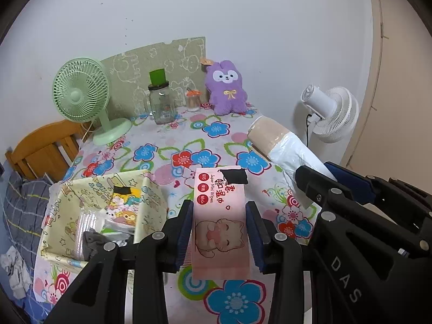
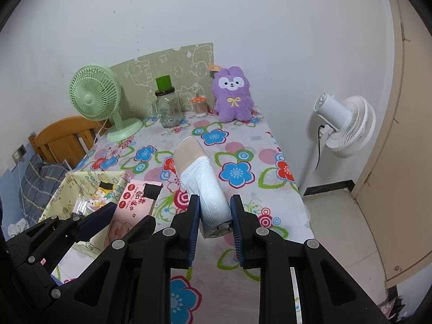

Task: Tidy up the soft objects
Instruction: 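Lift and carry the pink pouch with the left tool while the right tool carries the towel to the box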

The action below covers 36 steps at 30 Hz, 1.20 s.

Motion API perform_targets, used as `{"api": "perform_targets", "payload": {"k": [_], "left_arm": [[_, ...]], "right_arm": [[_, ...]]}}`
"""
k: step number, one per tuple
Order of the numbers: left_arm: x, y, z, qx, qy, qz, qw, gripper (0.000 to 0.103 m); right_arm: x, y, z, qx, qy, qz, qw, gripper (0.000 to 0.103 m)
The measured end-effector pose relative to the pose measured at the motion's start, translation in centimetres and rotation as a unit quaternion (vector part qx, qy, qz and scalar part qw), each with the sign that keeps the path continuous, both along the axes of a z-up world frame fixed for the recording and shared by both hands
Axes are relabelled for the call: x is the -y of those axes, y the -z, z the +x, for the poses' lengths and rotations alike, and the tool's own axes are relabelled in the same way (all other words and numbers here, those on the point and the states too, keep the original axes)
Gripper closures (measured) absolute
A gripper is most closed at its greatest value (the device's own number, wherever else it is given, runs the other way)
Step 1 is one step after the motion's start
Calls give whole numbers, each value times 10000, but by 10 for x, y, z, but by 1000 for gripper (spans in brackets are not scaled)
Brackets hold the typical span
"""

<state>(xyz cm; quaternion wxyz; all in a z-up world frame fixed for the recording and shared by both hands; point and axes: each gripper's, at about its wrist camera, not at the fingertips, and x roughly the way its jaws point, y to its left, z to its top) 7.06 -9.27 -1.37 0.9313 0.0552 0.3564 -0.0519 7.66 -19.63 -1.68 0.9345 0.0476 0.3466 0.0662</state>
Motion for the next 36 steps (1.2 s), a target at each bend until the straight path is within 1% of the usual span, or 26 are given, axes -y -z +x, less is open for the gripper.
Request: {"api": "perform_targets", "payload": {"k": [8, 13, 23, 36], "left_arm": [[-21, -9, -2, 107, -65, -27, 9999, 64], [-37, -11, 0, 124, -148, -29, 9998, 64], [-71, -13, 4, 170, -323, -28, 9993, 64], [-116, -9, 13, 179, -529, -52, 9984, 63]], "right_arm": [[-22, -10, -1, 119, -37, -64, 9999, 77], [-38, -14, 3, 144, -141, -21, 9998, 77], [-74, -17, 12, 144, -344, -46, 9993, 77], [-121, -13, 25, 74, -608, -52, 9981, 77]]}}
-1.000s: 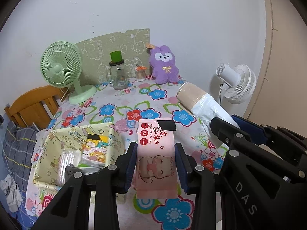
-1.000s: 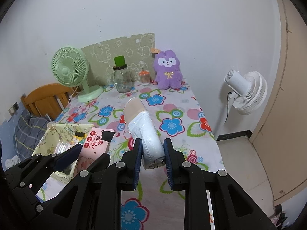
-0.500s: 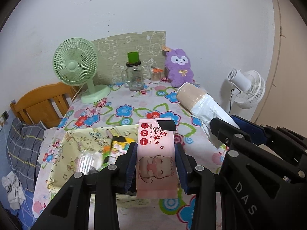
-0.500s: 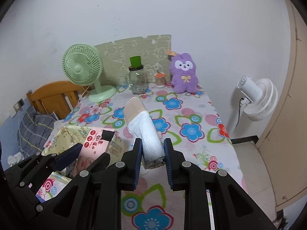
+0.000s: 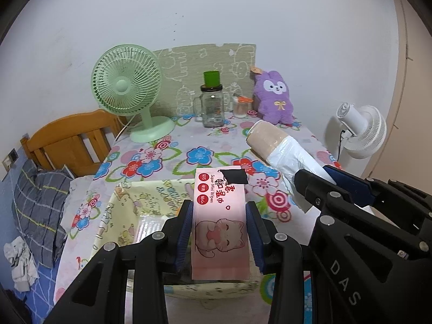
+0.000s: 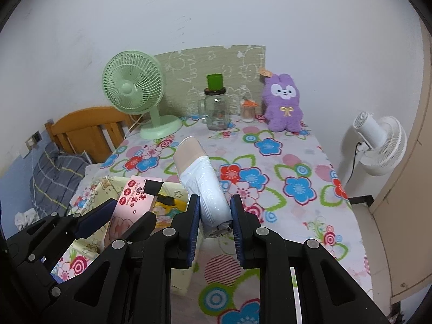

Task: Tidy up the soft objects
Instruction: 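Lift and carry the pink pouch with the left tool while the right tool carries the towel to the box, then release the pink pouch into the box with the left tool while the right releases the towel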

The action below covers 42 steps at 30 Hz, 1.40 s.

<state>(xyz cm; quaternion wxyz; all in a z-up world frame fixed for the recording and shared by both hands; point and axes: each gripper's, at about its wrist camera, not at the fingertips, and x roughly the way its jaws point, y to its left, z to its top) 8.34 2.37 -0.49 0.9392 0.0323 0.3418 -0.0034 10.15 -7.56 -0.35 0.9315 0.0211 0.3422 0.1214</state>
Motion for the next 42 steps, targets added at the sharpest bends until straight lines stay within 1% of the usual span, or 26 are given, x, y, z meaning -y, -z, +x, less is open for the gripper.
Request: {"api": "perform_targets", "payload": {"k": [10, 22, 31, 32, 34, 35, 36, 42], "left_arm": [[-32, 13, 11, -123, -177, -23, 9998, 63], [-65, 34, 26, -385, -397, -29, 9985, 63], [-82, 47, 29, -645, -325, -55, 9974, 62], [-85, 48, 29, -671, -348, -46, 9971, 60], [-89, 50, 29, -707, -381, -56, 9968, 50], [-91, 51, 28, -701, -399, -67, 9967, 42], [-92, 51, 27, -688, -418, -68, 9967, 39], [-100, 53, 26, -700, -490, -104, 9963, 32]], "right_arm": [[-34, 11, 10, -109, -253, -67, 9996, 77], [-71, 28, 23, -322, -625, -194, 9973, 77], [-94, 42, 30, -509, -893, -267, 9943, 77], [-97, 44, 31, -546, -937, -269, 9937, 77], [-102, 47, 32, -587, -1007, -267, 9928, 77], [-104, 48, 33, -599, -1033, -270, 9925, 77], [-106, 48, 33, -610, -1069, -275, 9920, 77], [-118, 54, 38, -720, -1261, -259, 9891, 77]]}}
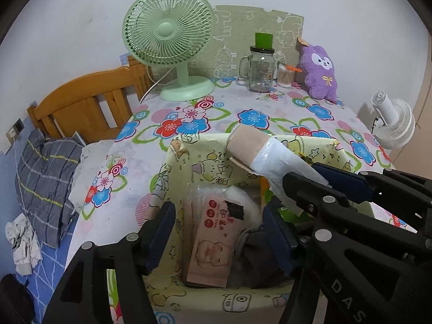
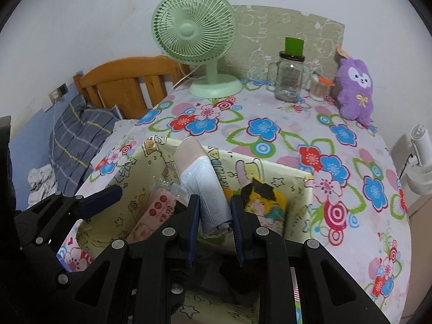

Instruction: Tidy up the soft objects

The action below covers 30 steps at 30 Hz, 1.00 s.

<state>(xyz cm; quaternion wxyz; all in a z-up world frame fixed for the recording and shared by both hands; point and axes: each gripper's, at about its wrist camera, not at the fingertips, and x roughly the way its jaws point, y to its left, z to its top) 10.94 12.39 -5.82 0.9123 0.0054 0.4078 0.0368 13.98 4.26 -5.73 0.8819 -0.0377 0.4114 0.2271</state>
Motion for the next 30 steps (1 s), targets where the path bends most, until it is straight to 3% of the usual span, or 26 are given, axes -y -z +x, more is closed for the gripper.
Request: {"api": "perform_targets", "payload": {"k": [5, 7, 9, 12, 21, 30], "left_arm": [[-2, 2, 0, -31, -14, -14, 10000, 31], [0, 2, 0, -43, 3, -17, 10000, 26], [1, 1, -2, -28, -4, -27, 10000, 21], [4, -2, -4, -1, 2, -35, 10000, 18], [24, -18, -18, 246, 26, 31, 9997, 7], [52, -35, -29, 445, 118, 153, 9988, 2]], "right_arm": [[-3, 2, 2, -39, -39, 23, 10000, 69], [-1, 2, 2, -31, 15, -21, 10000, 52], [2, 1, 1, -52, 72, 8, 10000, 44], [8, -1, -1, -61, 130, 36, 9999, 40], [35, -18, -16, 191, 415, 136, 9989, 11], [72, -36, -35, 464, 749, 229, 9958, 7]]}}
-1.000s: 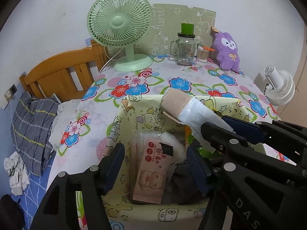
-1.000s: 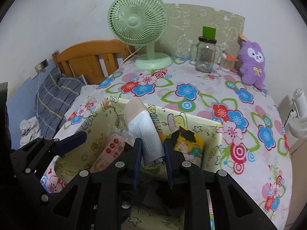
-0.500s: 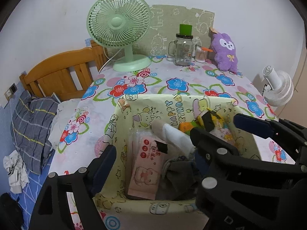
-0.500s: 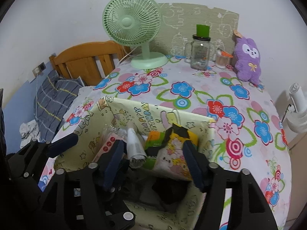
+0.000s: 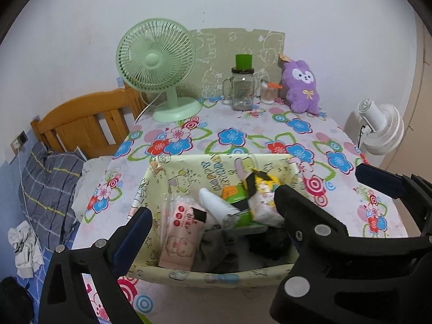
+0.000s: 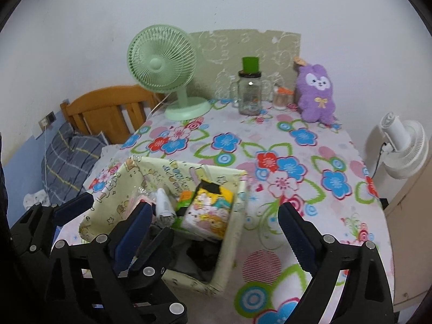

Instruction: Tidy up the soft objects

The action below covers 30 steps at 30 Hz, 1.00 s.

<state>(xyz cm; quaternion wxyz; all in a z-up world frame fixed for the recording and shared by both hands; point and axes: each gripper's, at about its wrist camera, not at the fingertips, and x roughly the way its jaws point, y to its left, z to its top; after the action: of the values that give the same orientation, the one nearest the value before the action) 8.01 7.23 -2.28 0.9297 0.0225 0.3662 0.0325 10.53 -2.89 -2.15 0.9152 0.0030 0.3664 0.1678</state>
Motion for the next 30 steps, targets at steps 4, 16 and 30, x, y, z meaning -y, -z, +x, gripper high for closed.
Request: {"api": "perform_targets", "payload": {"k": [4, 16, 30], "left_arm": [[15, -9, -6, 143, 70, 86, 9998, 0], [48, -37, -23, 454, 230, -3, 9987, 0], [63, -61, -53, 814, 141, 66, 9966, 0]], "right_arm": [[16, -8, -7, 150, 133, -15, 9998, 4], [68, -34, -28, 531, 544, 102, 9971, 1], [118, -60, -67, 967, 1032, 113, 9899, 1]]}}
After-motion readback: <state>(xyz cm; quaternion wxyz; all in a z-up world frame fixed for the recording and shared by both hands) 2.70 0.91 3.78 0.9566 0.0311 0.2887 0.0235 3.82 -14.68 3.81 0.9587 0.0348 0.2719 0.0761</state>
